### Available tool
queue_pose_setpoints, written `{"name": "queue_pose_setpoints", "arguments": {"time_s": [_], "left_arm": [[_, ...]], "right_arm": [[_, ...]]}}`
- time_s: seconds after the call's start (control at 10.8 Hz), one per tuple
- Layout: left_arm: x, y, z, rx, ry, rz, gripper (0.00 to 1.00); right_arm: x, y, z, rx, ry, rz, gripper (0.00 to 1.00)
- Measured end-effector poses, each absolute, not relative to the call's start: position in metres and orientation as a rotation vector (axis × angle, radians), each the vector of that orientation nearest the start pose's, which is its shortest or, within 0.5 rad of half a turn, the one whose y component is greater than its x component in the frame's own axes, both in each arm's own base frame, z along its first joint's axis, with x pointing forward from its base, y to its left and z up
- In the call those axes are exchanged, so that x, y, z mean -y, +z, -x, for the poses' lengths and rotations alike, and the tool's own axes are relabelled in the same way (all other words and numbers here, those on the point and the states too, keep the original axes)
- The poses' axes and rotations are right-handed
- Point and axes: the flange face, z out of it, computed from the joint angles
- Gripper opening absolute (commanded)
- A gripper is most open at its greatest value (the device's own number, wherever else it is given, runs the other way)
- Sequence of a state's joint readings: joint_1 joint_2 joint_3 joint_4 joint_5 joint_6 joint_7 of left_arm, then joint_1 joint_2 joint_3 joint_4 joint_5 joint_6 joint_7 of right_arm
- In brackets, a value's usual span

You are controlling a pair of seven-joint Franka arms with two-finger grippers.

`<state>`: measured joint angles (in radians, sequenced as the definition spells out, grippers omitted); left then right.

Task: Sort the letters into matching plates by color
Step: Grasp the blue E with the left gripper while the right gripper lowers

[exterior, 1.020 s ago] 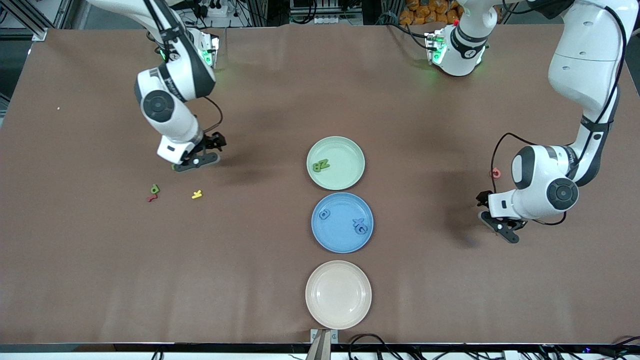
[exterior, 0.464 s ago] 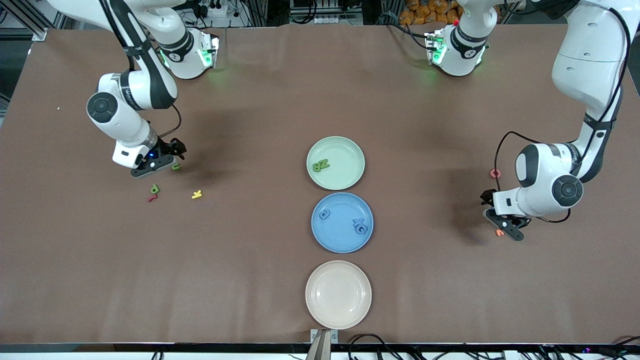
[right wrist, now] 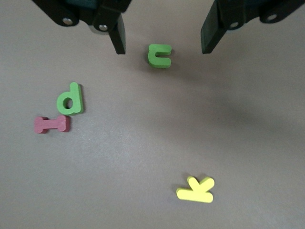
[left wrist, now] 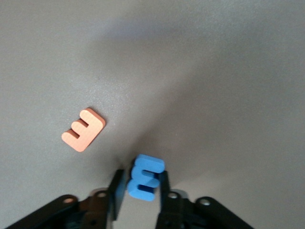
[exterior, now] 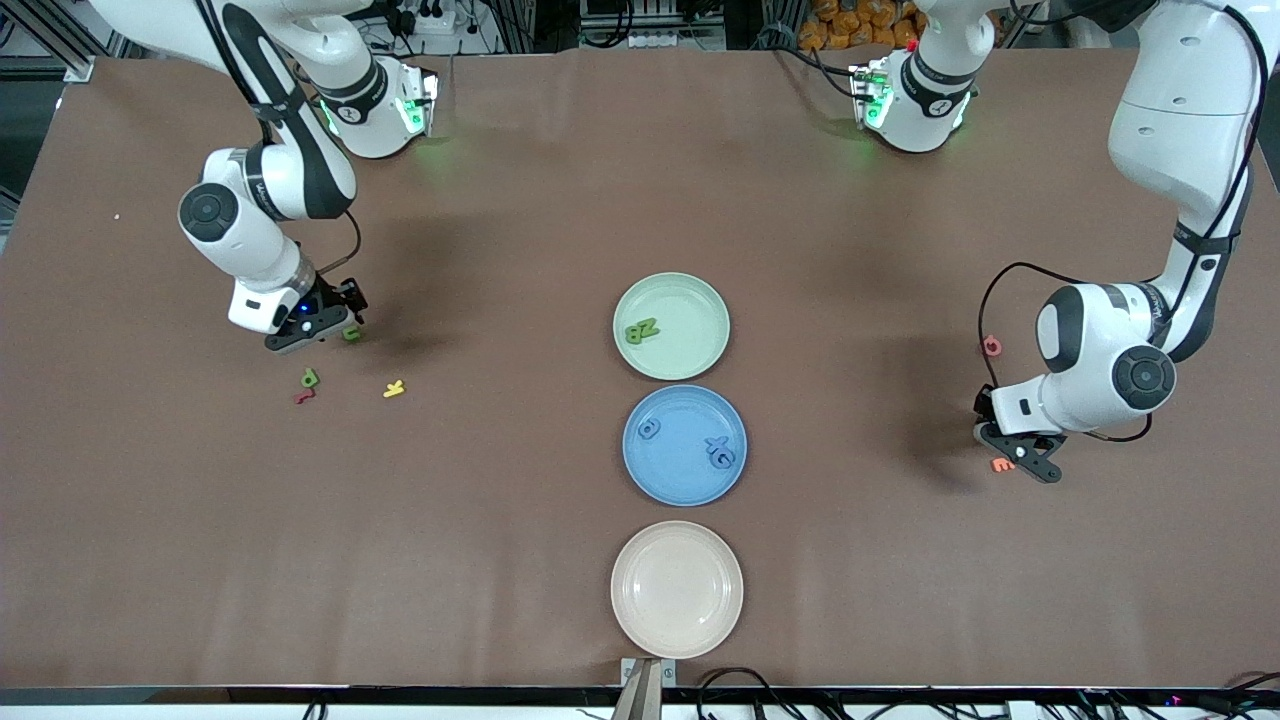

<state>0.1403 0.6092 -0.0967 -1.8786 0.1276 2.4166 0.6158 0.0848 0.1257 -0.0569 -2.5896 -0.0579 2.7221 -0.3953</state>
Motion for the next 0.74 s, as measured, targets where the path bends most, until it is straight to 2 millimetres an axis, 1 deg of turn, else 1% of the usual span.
{"name": "queue_pose_setpoints", "arguments": {"time_s": [0.37, 0.46, 0.65, 0.74], "left_arm": [[-0.030, 0.181, -0.625, -0.968, 0.113, 2.982, 0.00], [-0.030, 0.185, -0.627, -0.958, 0.101, 2.982, 0.00], [-0.027, 0.202, -0.632, -0.889, 0.054, 2.994, 0.00], [-0.019, 0.212, -0.637, -0.846, 0.021, 3.006, 0.00]], "right_arm": [[-0.014, 0.193, -0.441, 0.758, 0.008, 3.080, 0.58], [-0.014, 0.190, -0.441, 0.761, 0.010, 3.079, 0.57], [-0.014, 0.185, -0.440, 0.766, 0.009, 3.078, 0.55], [-0.014, 0.183, -0.440, 0.767, 0.011, 3.078, 0.54]]}}
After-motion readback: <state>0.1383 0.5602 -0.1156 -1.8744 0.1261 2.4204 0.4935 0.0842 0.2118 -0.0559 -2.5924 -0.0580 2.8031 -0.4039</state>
